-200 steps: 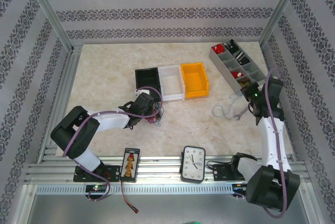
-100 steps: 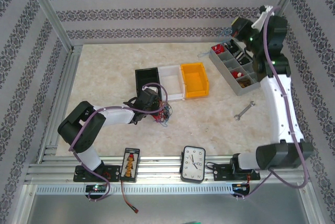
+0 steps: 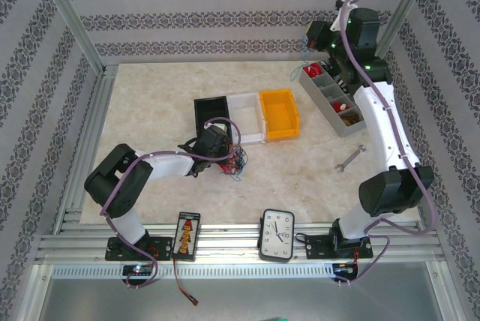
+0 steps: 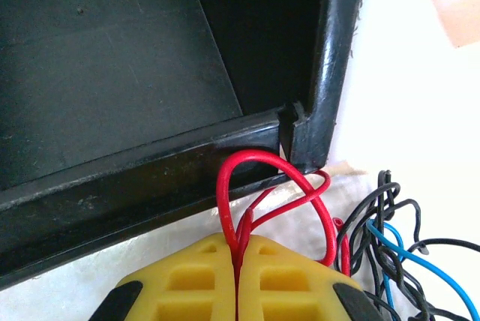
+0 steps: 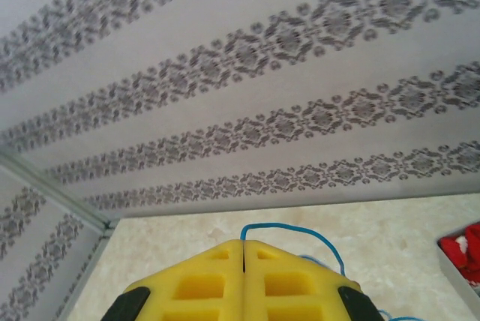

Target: Untangle the cables

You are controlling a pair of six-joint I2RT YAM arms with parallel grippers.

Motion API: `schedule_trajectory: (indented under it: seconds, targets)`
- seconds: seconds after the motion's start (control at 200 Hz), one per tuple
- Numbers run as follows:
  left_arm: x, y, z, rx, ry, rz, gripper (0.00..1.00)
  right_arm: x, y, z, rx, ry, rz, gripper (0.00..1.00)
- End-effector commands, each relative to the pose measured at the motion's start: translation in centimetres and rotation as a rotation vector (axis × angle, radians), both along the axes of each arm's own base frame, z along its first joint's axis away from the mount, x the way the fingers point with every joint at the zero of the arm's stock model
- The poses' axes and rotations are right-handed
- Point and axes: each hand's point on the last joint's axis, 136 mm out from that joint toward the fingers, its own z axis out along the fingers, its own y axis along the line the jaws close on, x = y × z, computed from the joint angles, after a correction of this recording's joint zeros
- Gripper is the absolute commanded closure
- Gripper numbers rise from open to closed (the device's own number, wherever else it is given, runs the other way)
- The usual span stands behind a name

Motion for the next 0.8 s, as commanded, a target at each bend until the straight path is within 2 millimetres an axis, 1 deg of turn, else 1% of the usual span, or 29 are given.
schedule_trajectory:
  seconds: [0.0, 0.085, 0.165, 0.245, 0.355, 0.46, 0.53, 0.615, 0.63, 0.685, 0.794]
  targets:
    - [-0.3, -0.3, -0.9, 0.008, 0.042, 0.001, 1.00, -1.3, 1.4, 0.5, -0.101, -0.044, 0.028, 1.00]
    - [-0.3, -0.2, -0.9, 0.009, 0.041, 0.000, 1.00, -1.1, 2.0, -1.2, -0.137, -0.011, 0.019, 1.00]
    - [-0.3, -0.1, -0.8, 0.010, 0.037, 0.004, 1.00, -0.9, 3.1, -2.7, -0.182, 0.007, 0.021, 1.00]
    - [-0.4, 0.1, -0.8, 0.012, 0.036, 0.010, 1.00, -0.4, 3.8, -4.3, -0.210, 0.033, 0.007, 1.00]
    - [-0.5, 0.1, -0.9, 0.014, 0.037, 0.011, 1.00, 0.6, 4.2, -6.8, -0.220, 0.072, -0.021, 1.00]
    - [-0.5, 0.2, -0.9, 0.015, 0.038, 0.014, 1.00, 1.5, 4.1, -9.2, -0.217, 0.108, -0.042, 1.00]
    - [-0.5, 0.3, -1.0, 0.017, 0.039, 0.017, 1.00, 2.1, 4.2, -11.5, -0.222, 0.152, -0.039, 1.00]
    - [-0.5, 0.2, -1.0, 0.018, 0.041, 0.014, 1.00, 2.7, 4.4, -15.3, -0.224, 0.231, -0.027, 1.00]
    - [-0.5, 0.2, -1.1, 0.019, 0.042, 0.014, 1.00, 2.7, 4.4, -15.7, -0.225, 0.238, -0.025, 1.00]
    - [-0.4, 0.2, -1.1, 0.019, 0.044, 0.013, 1.00, 2.7, 4.5, -18.1, -0.234, 0.287, -0.021, 1.00]
    - [-0.4, 0.2, -1.1, 0.021, 0.042, 0.015, 1.00, 2.5, 4.5, -21.8, -0.250, 0.364, -0.018, 1.00]
